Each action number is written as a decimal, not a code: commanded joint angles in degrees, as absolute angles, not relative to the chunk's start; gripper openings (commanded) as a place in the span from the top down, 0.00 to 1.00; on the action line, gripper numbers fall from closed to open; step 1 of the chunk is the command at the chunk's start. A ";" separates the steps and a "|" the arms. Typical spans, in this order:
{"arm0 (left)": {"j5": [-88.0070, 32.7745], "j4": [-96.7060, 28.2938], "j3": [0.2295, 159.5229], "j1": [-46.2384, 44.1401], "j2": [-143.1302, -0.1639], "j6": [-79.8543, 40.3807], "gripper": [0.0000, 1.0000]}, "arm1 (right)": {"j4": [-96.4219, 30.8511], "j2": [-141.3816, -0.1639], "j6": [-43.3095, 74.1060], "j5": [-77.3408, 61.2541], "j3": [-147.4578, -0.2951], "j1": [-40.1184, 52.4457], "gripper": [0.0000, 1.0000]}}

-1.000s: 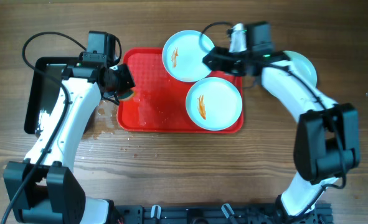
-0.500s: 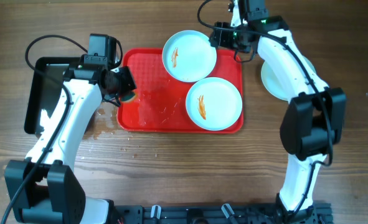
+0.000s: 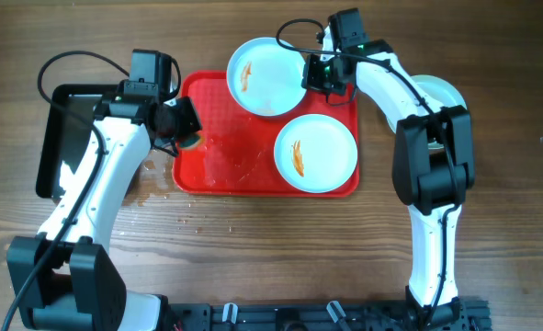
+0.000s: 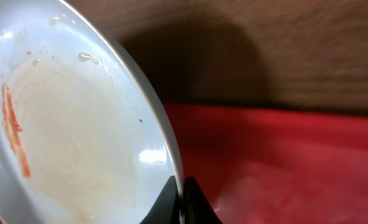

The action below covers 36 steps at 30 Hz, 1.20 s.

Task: Clean dirty plates on tray and stack at the side
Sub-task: 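Reach the right gripper to the top white plate and grip its rim, then scrub the top plate with the sponge in the left gripper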

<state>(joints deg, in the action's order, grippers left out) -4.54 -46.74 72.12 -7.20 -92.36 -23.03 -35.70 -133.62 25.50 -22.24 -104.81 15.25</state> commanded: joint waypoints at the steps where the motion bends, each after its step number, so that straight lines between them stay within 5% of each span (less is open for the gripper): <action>1: -8.49 -42.83 71.90 -7.01 -92.77 -22.61 0.96 | -37.80 -133.93 27.18 -26.00 -105.86 18.92 0.96; 11: -9.13 -42.87 70.46 -7.01 -95.53 -14.94 0.96 | -54.52 -133.93 29.76 -9.47 -105.86 28.71 0.96; 36: -10.09 -27.92 69.25 -14.74 -115.20 -18.83 0.96 | -56.53 -133.93 30.20 -9.37 -105.86 31.33 0.95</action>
<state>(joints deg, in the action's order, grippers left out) -14.06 -27.59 69.63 -14.52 -112.73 -18.15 -55.48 -133.51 29.56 -11.84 -105.91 30.61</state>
